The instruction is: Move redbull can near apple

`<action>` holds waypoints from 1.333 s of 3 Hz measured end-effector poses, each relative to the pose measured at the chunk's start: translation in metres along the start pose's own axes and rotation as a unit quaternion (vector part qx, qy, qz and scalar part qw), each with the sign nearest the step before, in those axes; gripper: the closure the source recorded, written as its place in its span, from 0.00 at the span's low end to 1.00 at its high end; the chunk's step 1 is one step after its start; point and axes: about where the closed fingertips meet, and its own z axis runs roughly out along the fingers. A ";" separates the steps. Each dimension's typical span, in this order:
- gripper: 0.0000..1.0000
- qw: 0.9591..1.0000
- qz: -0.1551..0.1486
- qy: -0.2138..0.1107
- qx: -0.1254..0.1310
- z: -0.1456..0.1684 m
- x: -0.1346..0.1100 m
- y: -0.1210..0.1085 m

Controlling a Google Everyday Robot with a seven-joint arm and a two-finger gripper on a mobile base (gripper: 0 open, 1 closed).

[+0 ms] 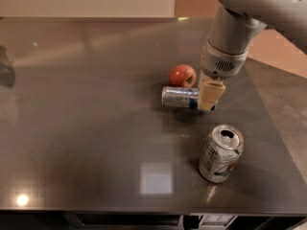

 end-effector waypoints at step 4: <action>0.36 1.000 -0.008 -0.005 -0.010 0.028 -0.008 -0.023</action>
Offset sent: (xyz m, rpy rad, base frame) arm 0.0203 0.0086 -0.0280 0.0046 0.0367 0.0256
